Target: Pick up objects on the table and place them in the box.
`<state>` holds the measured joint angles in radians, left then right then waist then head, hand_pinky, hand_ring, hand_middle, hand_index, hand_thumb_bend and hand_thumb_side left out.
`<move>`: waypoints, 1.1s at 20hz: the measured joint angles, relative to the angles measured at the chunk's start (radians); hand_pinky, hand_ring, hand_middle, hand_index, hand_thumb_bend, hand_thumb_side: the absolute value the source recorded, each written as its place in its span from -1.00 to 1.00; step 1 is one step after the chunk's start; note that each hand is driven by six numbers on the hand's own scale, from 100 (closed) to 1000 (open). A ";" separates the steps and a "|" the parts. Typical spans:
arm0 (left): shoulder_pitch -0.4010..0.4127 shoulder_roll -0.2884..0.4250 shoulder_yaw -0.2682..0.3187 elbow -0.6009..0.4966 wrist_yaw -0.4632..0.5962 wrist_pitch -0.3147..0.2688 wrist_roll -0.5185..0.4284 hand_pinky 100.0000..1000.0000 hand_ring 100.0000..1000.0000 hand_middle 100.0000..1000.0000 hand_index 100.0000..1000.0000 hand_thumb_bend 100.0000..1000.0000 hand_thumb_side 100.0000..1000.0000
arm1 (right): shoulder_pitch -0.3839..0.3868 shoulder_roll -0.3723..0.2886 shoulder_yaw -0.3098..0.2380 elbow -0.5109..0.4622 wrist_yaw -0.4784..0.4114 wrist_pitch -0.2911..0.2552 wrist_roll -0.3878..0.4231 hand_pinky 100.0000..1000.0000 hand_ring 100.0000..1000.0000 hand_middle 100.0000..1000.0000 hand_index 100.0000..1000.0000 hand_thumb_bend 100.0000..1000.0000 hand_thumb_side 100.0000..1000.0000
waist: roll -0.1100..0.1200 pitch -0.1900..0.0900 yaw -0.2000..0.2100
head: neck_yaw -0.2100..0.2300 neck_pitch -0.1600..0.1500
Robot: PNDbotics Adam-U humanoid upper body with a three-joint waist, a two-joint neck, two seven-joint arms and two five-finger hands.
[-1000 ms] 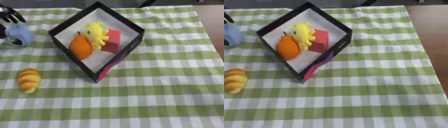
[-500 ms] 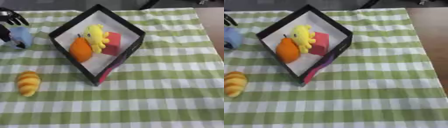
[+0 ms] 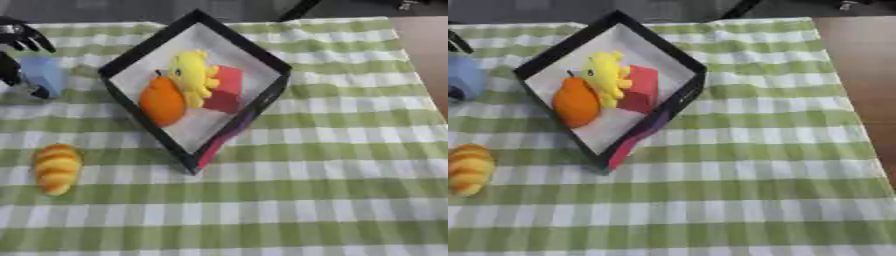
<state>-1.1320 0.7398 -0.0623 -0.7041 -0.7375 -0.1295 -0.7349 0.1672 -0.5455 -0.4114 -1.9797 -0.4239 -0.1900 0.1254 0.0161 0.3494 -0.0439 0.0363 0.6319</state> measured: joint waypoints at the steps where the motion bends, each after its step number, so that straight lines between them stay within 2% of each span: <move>1: 0.002 0.000 0.004 0.004 -0.002 0.003 0.002 0.86 0.80 0.70 0.62 0.30 -1.00 | 0.000 0.000 0.000 0.000 0.002 0.000 0.001 0.53 0.37 0.32 0.65 -1.00 -0.04 | 0.000 0.001 -0.001 | 0.000 -0.001; 12: 0.007 0.000 0.023 0.044 -0.003 0.027 0.018 0.82 0.77 0.69 0.61 0.18 -1.00 | -0.001 0.011 0.000 0.000 0.011 0.003 0.006 0.53 0.37 0.32 0.65 -1.00 -0.04 | 0.002 0.010 -0.011 | 0.002 -0.010; 16: 0.007 0.000 0.027 0.050 -0.011 0.034 0.026 0.74 0.72 0.66 0.58 -0.04 -1.00 | 0.000 0.017 0.000 0.000 0.015 0.003 0.009 0.53 0.37 0.32 0.65 -1.00 -0.04 | 0.004 0.011 -0.014 | 0.004 -0.010; 17: 0.008 0.000 0.028 0.051 -0.012 0.036 0.029 0.74 0.72 0.66 0.58 -0.04 -1.00 | 0.000 0.017 0.000 0.000 0.016 0.004 0.009 0.53 0.37 0.32 0.65 -1.00 -0.04 | 0.005 0.011 -0.015 | 0.004 -0.010; 18: 0.008 0.000 0.029 0.051 -0.012 0.038 0.030 0.66 0.67 0.60 0.56 -0.30 -1.00 | 0.000 0.017 0.000 0.000 0.016 0.004 0.010 0.53 0.37 0.32 0.65 -1.00 -0.04 | 0.005 0.011 -0.016 | 0.004 -0.010; 19: 0.008 0.000 0.029 0.053 -0.012 0.040 0.032 0.63 0.65 0.57 0.55 -0.39 -1.00 | 0.000 0.018 0.000 0.000 0.016 0.004 0.010 0.53 0.37 0.32 0.65 -1.00 -0.04 | 0.005 0.011 -0.016 | 0.004 -0.010; 22: 0.008 0.000 0.030 0.056 -0.003 0.043 0.031 0.44 0.50 0.46 0.48 -0.83 -1.00 | 0.001 0.018 0.000 0.000 0.017 0.004 0.010 0.53 0.37 0.32 0.65 -1.00 -0.04 | 0.005 0.011 -0.015 | 0.003 -0.010</move>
<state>-1.1241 0.7402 -0.0328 -0.6479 -0.7400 -0.0861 -0.7035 0.1682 -0.5275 -0.4114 -1.9797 -0.4073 -0.1862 0.1354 0.0212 0.3604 -0.0594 0.0396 0.6221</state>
